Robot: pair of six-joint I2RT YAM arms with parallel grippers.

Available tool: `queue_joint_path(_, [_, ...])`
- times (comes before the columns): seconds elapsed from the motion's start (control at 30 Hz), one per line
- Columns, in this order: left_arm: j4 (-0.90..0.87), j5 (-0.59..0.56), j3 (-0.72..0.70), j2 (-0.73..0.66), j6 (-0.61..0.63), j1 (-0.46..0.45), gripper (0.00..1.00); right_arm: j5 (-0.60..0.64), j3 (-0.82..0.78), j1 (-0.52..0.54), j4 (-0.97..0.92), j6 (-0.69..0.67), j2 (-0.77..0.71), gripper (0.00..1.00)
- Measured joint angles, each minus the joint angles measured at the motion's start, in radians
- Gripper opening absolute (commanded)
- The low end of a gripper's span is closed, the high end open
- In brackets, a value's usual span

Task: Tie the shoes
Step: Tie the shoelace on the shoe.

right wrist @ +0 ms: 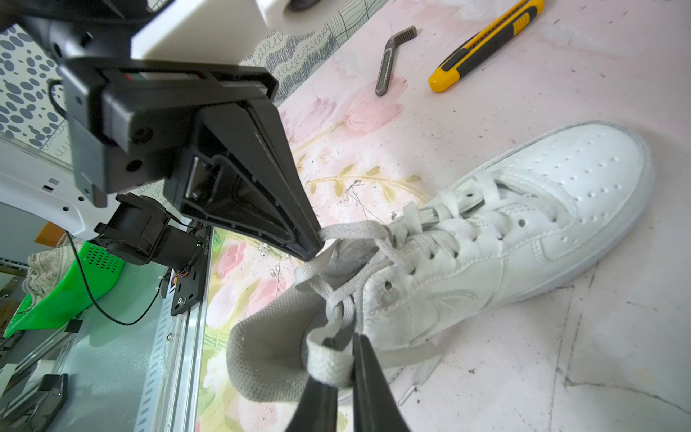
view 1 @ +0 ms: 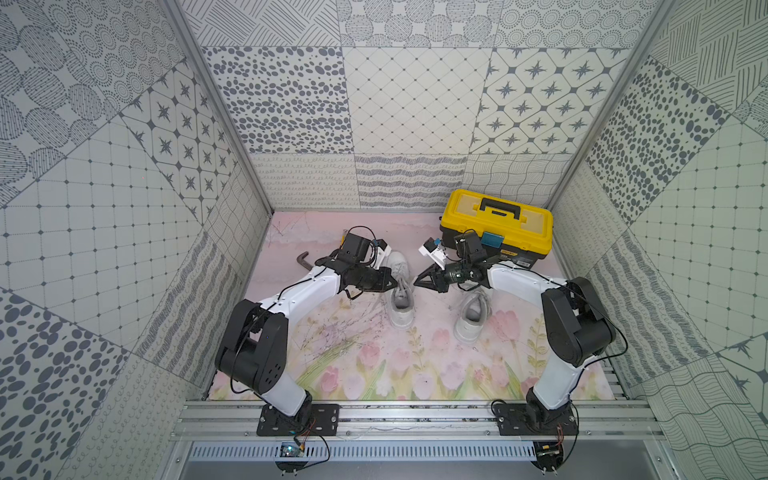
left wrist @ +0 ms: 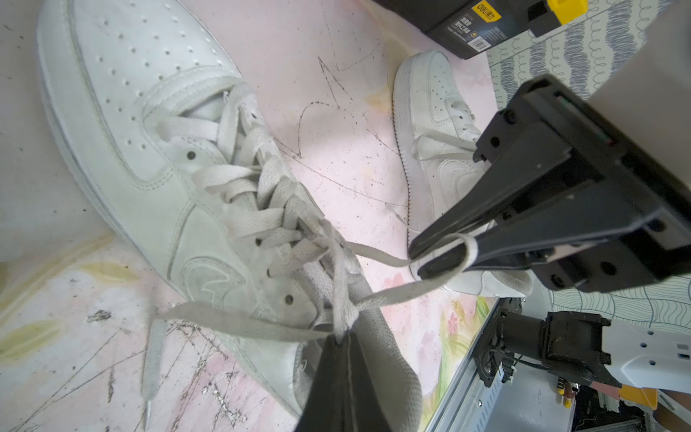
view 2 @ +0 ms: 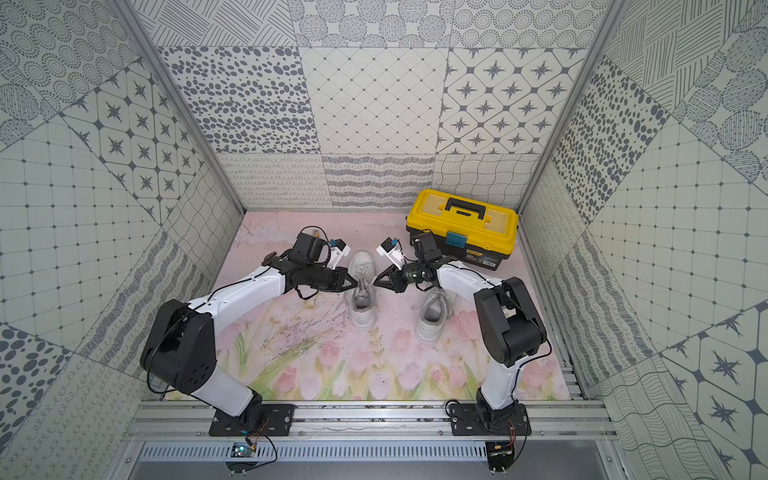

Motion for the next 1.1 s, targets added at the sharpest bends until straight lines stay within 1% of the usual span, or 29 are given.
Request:
queue_joint_path(0.1, [0.000, 0.000, 0.000, -0.005, 0.000, 0.000, 0.00, 0.000, 0.000, 0.000, 0.006, 0.015, 0.000, 0.00])
queue_joint_path(0.27, [0.000, 0.000, 0.000, -0.010, 0.005, 0.000, 0.00, 0.061, 0.012, 0.009, -0.011, 0.015, 0.001, 0.00])
queue_joint_path(0.37, [0.000, 0.000, 0.000, -0.013, 0.006, 0.000, 0.00, 0.097, 0.057, 0.018, -0.045, 0.013, 0.009, 0.00])
queue_joint_path(0.53, [0.000, 0.000, 0.000, -0.016, 0.006, 0.000, 0.00, 0.123, 0.124, 0.056, -0.065, 0.011, 0.045, 0.00])
queue_joint_path(0.77, [0.000, 0.000, 0.001, -0.016, 0.006, 0.000, 0.00, 0.123, 0.141, 0.086, -0.093, 0.007, 0.088, 0.00])
queue_joint_path(1.1, [0.001, 0.000, 0.004, -0.016, 0.005, 0.000, 0.00, 0.086, 0.143, 0.099, -0.109, -0.003, 0.111, 0.00])
